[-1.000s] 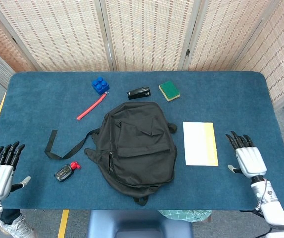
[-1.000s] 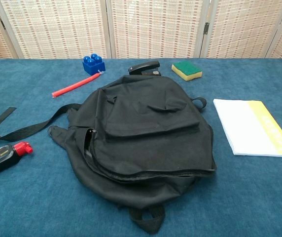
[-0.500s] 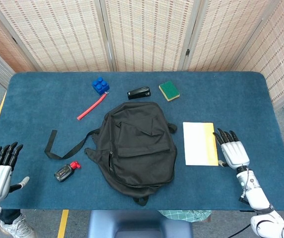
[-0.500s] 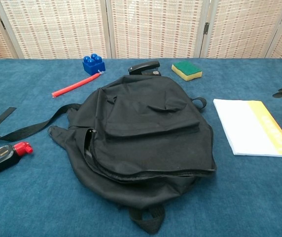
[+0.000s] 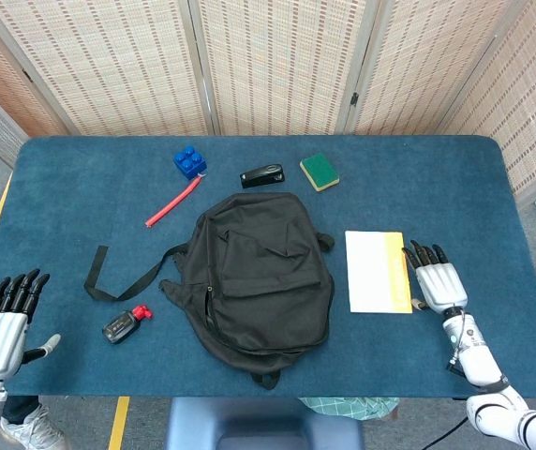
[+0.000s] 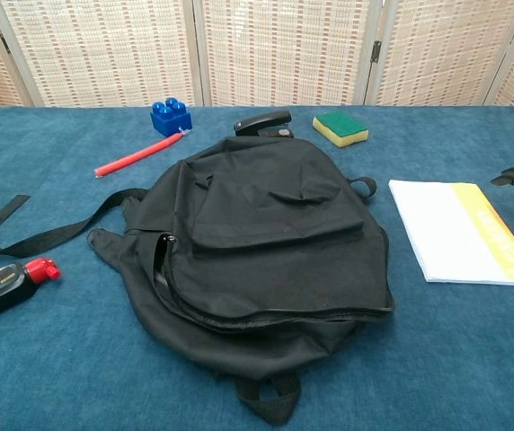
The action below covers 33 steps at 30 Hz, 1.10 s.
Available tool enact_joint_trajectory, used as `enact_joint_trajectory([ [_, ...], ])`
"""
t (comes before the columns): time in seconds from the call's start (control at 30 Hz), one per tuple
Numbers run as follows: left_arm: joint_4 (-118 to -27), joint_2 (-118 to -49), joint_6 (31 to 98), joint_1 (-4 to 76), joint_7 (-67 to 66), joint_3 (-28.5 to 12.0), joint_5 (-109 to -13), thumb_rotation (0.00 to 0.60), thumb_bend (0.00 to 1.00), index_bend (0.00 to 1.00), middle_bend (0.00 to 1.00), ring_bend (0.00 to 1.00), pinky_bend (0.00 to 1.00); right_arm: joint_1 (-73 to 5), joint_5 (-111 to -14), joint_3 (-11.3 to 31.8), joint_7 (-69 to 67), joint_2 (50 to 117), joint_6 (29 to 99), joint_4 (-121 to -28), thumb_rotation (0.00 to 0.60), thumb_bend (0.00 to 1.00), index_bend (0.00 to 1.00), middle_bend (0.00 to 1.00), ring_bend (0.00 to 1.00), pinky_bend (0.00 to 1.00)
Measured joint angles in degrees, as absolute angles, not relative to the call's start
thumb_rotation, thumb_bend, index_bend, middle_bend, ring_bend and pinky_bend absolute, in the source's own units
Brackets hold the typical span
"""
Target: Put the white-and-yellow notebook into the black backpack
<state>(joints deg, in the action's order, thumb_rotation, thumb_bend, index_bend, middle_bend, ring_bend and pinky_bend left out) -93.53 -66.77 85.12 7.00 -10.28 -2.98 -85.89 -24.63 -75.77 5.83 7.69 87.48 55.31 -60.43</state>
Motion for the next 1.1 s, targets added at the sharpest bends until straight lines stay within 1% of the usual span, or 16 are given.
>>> enact_joint_trajectory([
  [0.2, -93.46, -66.89, 85.13, 6.98, -10.32, -2.94, -85.84, 0.600, 0.21, 0.06, 0.07, 0.08, 0.00, -25.20, -76.37, 5.35, 7.52, 88.28, 55.30, -59.51, 0.600, 0.13, 0.00, 0.03, 0.08, 0.05],
  [0.37, -93.15, -67.07, 84.96, 7.00, -10.15, -2.91, -85.71, 0.600, 0.21, 0.06, 0.07, 0.08, 0.00, -25.31, -77.36, 4.82, 8.12, 88.37, 56.19, -60.57, 0.600, 0.13, 0.00, 0.03, 0.08, 0.05],
  [0.73, -91.96, -67.56, 84.56, 7.00, -9.45, -2.92, -85.10, 0.600, 0.21, 0.06, 0.07, 0.08, 0.00, -26.26, -80.09, 3.84, 10.73, 87.69, 58.04, -67.37, 0.600, 0.13, 0.00, 0.03, 0.08, 0.05],
  [0.87, -91.76, -67.65, 84.55, 6.97, -9.05, -2.86, -85.19, 0.600, 0.21, 0.06, 0.07, 0.08, 0.00, -26.34, -81.86, 3.16, 10.96, 86.50, 59.35, -69.88, 0.600, 0.13, 0.00, 0.05, 0.11, 0.06],
  [0.93, -91.76, -67.67, 84.53, 7.01, -9.03, -2.85, -85.25, 0.600, 0.21, 0.06, 0.07, 0.08, 0.00, -26.20, -83.20, 2.65, 10.16, 85.56, 60.46, -70.46, 0.600, 0.17, 0.00, 0.08, 0.12, 0.06],
  [1.03, -91.98, -67.74, 84.54, 7.15, -9.19, -2.85, -85.58, 0.600, 0.21, 0.06, 0.07, 0.08, 0.00, -25.98, -85.15, 2.04, 8.78, 84.92, 62.48, -69.48, 0.600, 0.31, 0.04, 0.12, 0.16, 0.09],
  [1.1, -92.22, -67.71, 84.58, 7.21, -9.33, -2.82, -85.79, 0.600, 0.21, 0.06, 0.07, 0.08, 0.00, -25.83, -86.15, 1.63, 8.09, 84.94, 63.39, -67.32, 0.600, 0.34, 0.06, 0.13, 0.17, 0.09],
])
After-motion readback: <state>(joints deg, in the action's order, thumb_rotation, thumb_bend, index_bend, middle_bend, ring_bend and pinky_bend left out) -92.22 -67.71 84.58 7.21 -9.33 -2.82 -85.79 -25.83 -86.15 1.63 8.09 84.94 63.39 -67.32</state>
